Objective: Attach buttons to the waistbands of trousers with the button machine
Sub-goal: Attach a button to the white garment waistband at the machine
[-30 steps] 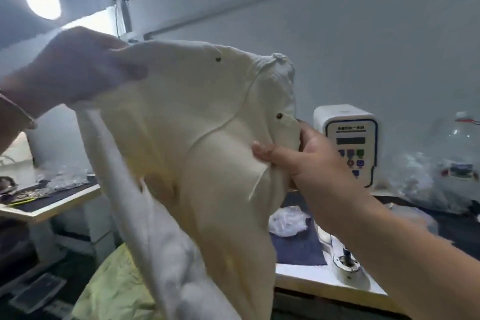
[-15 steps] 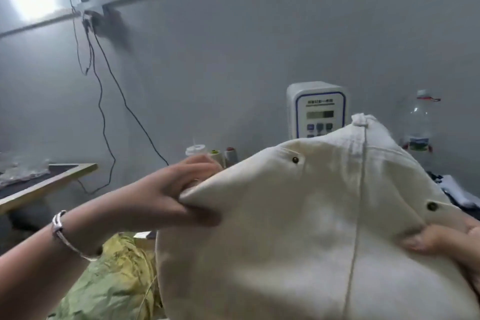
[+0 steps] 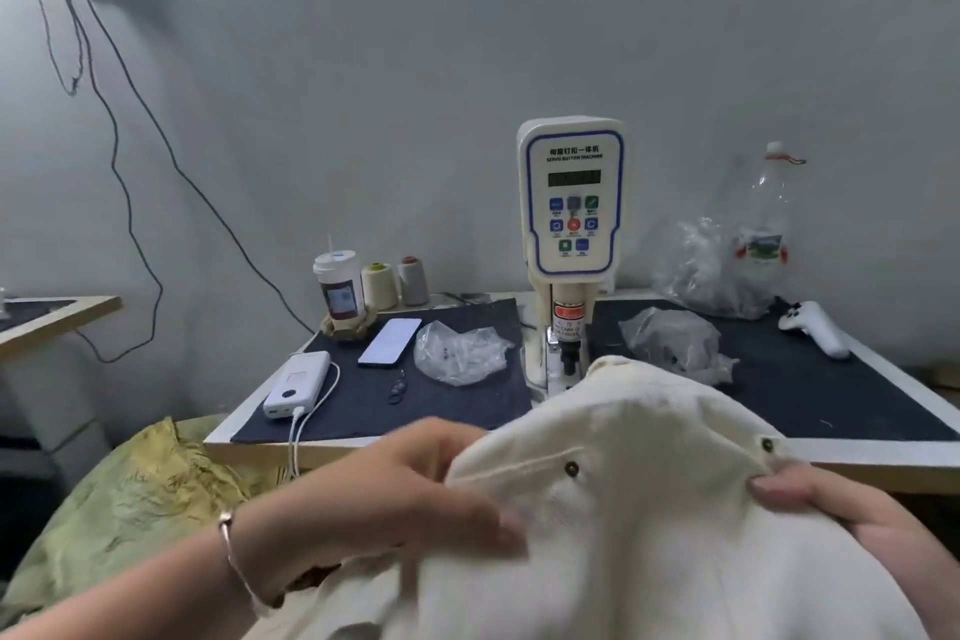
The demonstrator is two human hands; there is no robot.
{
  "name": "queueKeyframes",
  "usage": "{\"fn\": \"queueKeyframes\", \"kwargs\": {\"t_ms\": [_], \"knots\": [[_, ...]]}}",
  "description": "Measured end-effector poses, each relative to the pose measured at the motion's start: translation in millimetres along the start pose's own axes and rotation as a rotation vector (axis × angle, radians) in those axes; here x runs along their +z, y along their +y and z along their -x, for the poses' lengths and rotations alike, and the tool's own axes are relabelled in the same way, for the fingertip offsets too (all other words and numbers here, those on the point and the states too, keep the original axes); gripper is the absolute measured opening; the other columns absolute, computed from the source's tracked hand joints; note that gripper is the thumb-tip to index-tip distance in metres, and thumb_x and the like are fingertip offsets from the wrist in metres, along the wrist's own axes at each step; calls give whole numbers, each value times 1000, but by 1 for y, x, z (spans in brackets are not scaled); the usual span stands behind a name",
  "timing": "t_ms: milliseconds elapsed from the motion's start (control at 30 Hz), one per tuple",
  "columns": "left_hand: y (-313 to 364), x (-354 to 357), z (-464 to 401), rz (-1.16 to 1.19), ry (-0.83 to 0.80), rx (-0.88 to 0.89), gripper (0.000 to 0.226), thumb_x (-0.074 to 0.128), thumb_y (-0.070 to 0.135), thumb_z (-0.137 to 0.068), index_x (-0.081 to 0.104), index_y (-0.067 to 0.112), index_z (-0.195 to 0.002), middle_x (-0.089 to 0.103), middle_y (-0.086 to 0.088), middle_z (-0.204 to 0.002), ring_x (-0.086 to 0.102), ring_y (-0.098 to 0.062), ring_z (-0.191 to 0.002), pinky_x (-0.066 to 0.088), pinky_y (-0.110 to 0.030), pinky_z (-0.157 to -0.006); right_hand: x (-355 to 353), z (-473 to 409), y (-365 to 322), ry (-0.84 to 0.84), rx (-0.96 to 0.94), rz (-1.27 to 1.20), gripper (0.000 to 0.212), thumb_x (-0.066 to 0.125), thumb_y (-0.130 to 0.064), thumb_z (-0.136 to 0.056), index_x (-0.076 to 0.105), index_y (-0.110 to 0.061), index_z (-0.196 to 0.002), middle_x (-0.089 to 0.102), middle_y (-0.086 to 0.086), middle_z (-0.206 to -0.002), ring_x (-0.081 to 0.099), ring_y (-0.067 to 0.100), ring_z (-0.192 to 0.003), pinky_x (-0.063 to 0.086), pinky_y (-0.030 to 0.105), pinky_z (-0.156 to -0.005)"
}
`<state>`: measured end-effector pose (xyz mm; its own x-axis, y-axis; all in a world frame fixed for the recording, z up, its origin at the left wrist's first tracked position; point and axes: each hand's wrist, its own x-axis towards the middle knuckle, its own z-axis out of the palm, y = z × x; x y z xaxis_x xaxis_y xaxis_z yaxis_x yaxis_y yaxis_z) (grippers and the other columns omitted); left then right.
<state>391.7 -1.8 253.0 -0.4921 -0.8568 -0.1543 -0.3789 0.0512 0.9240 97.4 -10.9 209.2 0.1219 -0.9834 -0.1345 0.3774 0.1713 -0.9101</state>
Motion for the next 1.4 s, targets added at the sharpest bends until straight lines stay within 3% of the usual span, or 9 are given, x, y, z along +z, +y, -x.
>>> {"fn": "queueKeyframes", "kwargs": {"t_ms": [233, 367, 467, 600, 800, 900, 1033, 1267, 1400], "knots": [[3, -27, -3, -57, 276, 131, 29, 76, 24, -79, 63, 16, -104, 65, -22, -86, 59, -21, -73, 48, -32, -67, -1, -15, 13, -102, 60, 303, 32, 71, -8, -62, 75, -6, -93, 72, 23, -94, 71, 37, -84, 56, 39, -70], [-20, -29, -17, -461, 295, 164, 10, 66, 24, -94, 59, 27, -99, 61, 4, -81, 52, -9, -74, 44, -31, -70, -6, -32, 21, -87, 81, 355, 37, 69, -7, -64, 72, -6, -102, 73, 20, -94, 72, 30, -81, 51, 34, -66], [-38, -25, -24, -700, 295, 61, 12, 69, 32, -90, 61, 40, -88, 61, 30, -82, 54, 7, -72, 40, -10, -65, -12, -38, 24, -102, 157, 240, 34, 66, -3, -69, 73, -6, -103, 72, 21, -101, 71, 35, -89, 55, 34, -64], [-44, -26, -30, -919, 229, -57, 40, 80, 62, -62, 58, 43, -90, 61, 21, -91, 53, 3, -82, 43, -17, -71, -14, -43, 33, -67, 168, 234, 38, 66, -2, -68, 69, -1, -106, 72, 23, -100, 68, 39, -93, 54, 38, -73], [-31, -35, -44, -492, 70, 69, 27, 78, 31, -84, 54, 26, -71, 52, 5, -88, 50, -3, -74, 38, -19, -65, -19, -45, 22, -109, 92, 470, 31, 72, -17, -70, 73, -10, -100, 74, 16, -98, 71, 33, -92, 52, 39, -81], [-25, -27, -53, -271, 108, 159, 22, 70, 31, -86, 55, 22, -73, 53, -23, -93, 49, -17, -76, 37, -31, -66, -15, -40, 13, -208, 42, 879, 25, 75, -47, -69, 76, -29, -86, 76, -4, -88, 72, 10, -82, 51, 17, -65], [-18, -14, -69, -278, 196, 323, 16, 65, 33, -87, 59, 20, -79, 55, -7, -76, 49, -9, -71, 38, -23, -61, -7, -46, 16, -163, -143, 1134, 50, 76, -66, -57, 72, -26, -88, 72, -14, -88, 65, -3, -80, 50, 17, -69], [-44, -29, -53, 51, 101, 183, 30, 66, 37, -88, 57, 12, -74, 46, -4, -71, 42, -12, -65, 36, -18, -55, -21, -60, 37, -446, 172, 1106, 91, 52, -95, -49, 46, -46, -125, 58, -26, -122, 55, -9, -112, 43, 22, -102], [-63, -58, -35, 133, 226, 55, 34, 73, 34, -84, 54, 10, -71, 45, -8, -70, 42, -15, -62, 36, -21, -52, -17, -77, 49, -351, 324, 1070, 63, 36, -79, -75, 54, -37, -118, 63, -12, -112, 61, 5, -103, 49, 28, -97]]}}
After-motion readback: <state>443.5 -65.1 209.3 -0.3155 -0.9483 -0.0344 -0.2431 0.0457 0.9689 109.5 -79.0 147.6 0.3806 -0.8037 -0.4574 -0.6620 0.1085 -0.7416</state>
